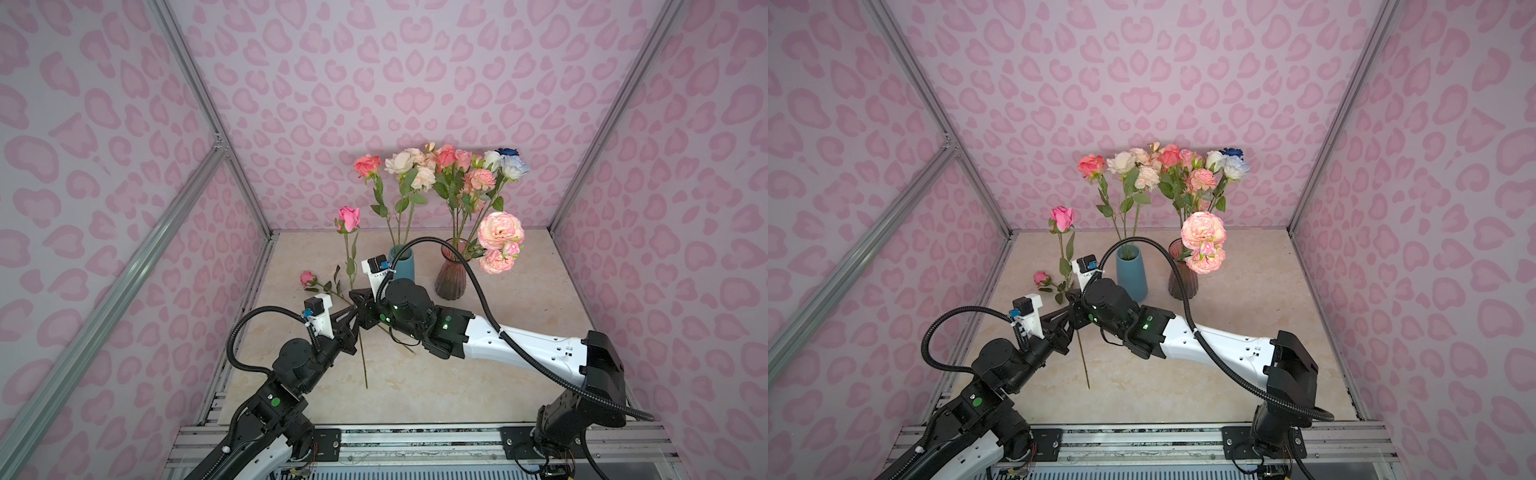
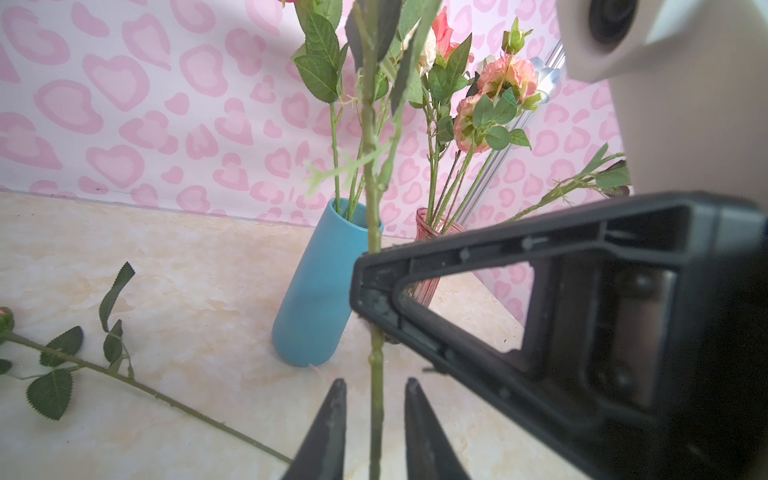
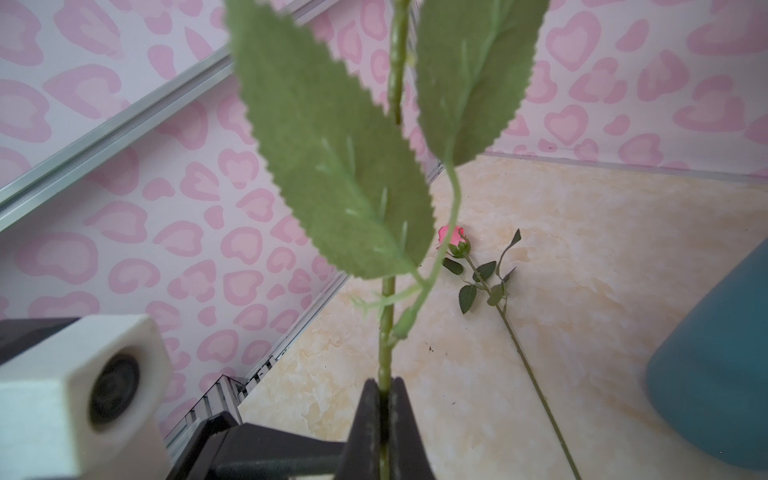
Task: Arrange the flowers into the vase
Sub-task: 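Open the left gripper and draw it back while the right gripper holds the rose, then carry the pink rose with the right gripper over the teal vase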
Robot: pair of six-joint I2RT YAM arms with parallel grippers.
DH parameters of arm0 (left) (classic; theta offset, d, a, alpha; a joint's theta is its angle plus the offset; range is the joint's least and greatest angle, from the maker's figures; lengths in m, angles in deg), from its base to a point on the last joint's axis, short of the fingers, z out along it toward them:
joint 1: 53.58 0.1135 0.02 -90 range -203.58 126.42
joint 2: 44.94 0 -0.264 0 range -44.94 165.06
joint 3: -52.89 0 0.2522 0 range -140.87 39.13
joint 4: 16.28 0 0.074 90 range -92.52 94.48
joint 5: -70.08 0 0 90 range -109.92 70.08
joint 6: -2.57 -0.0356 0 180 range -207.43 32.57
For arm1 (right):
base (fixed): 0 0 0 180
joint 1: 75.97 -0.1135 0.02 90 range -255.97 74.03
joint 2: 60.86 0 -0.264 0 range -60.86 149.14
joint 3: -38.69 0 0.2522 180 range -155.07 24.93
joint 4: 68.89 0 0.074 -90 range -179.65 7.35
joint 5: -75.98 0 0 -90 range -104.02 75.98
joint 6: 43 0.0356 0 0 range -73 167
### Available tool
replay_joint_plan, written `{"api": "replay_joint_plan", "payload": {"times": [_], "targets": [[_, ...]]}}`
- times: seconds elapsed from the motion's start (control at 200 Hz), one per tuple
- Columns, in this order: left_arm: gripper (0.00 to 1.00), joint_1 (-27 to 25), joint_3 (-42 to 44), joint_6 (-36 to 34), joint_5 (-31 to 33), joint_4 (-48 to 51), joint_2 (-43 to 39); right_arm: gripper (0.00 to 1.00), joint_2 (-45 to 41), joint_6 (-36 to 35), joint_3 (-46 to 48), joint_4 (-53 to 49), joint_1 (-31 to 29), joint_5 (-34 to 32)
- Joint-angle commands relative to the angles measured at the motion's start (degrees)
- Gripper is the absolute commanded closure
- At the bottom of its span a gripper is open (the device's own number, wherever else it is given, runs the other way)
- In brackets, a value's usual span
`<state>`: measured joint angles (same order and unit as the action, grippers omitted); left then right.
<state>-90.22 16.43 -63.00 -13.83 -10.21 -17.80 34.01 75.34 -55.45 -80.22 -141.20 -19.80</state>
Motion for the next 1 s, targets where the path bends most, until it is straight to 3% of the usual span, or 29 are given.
{"api": "replay_joint_plan", "payload": {"times": [0.0, 0.27, 0.445, 0.65, 0.995], "targets": [[0.67, 0.0, -0.9, 1.0, 0.9, 1.3, -0.2, 1.00, 0.4, -2.3, -1.0, 1.4, 0.0, -0.7], [0.50, 0.0, -2.4, 4.0, 1.7, 8.0, -6.6, 1.00, 0.2, -7.9, -4.2, 1.6, -0.2, -4.6], [0.44, 0.0, -2.3, 6.2, 6.1, 13.3, -11.6, 1.00, 1.5, -16.7, -10.1, 2.2, -0.2, -10.6], [0.43, 0.0, -2.0, 7.7, 8.1, 17.5, -15.8, 1.00, 4.8, -28.0, -19.4, 2.6, 1.3, -18.9], [0.42, 0.0, -2.9, 7.9, 8.1, 20.0, -16.8, 1.00, 10.7, -41.8, -31.1, 8.3, 7.5, -24.6]]}}
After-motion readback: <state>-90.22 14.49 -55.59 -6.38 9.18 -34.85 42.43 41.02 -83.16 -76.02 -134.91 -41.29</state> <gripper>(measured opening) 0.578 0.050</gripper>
